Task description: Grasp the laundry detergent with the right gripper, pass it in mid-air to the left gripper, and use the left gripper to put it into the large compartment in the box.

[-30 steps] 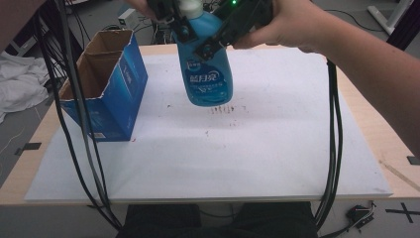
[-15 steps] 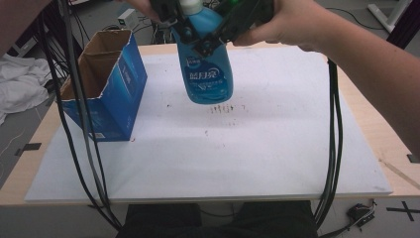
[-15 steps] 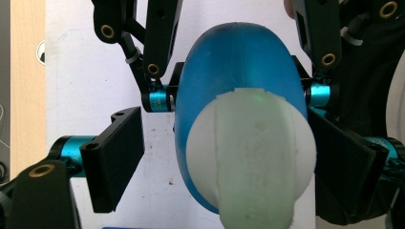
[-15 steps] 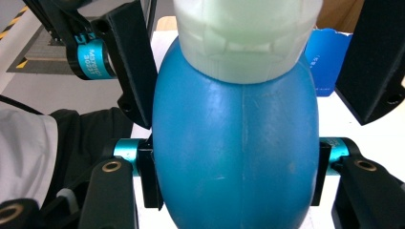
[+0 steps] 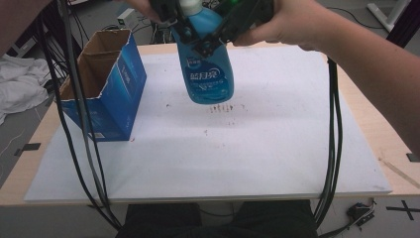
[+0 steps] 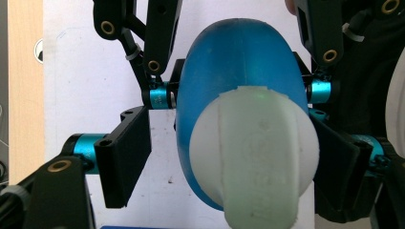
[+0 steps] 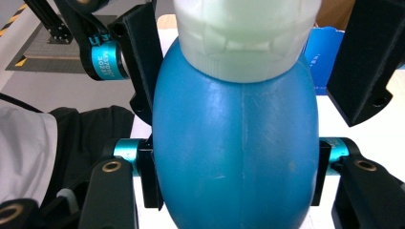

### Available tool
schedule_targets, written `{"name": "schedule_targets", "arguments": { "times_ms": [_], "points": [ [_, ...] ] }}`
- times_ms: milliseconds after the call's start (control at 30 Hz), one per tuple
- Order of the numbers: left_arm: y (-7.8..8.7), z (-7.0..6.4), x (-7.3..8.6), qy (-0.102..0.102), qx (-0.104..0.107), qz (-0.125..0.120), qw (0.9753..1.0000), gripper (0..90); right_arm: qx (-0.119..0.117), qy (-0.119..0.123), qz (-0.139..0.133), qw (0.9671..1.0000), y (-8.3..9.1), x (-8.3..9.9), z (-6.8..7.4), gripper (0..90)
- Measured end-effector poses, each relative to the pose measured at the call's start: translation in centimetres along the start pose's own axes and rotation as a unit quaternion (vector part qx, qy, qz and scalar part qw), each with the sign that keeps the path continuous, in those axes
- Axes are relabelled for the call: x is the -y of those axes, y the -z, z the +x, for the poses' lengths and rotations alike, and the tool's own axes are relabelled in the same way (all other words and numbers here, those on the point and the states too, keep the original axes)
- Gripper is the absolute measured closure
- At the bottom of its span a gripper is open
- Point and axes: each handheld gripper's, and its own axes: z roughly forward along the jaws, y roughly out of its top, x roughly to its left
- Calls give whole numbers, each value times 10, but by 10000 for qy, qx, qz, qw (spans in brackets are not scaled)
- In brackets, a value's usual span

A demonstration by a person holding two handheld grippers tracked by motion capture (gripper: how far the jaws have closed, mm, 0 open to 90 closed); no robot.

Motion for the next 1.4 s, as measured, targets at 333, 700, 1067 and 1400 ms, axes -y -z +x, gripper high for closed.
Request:
{"name": "schedule_targets", "arguments": {
  "times_ms": [333,700,1067,1400],
  "points": [
    [0,0,0,5,36,15,10000,257,-16,0,17,10000,-1,0,0,412],
    [0,-1,0,-9,68,52,10000,272,-10,64,-4,10000,-1,0,-1,412],
    [1,-1,0,-6,83,26,10000,309,-6,-21,26,10000,0,0,0,412],
    [1,0,-1,-3,140,24,9999,350,11,-16,33,10000,1,2,-1,412]
  ]
}}
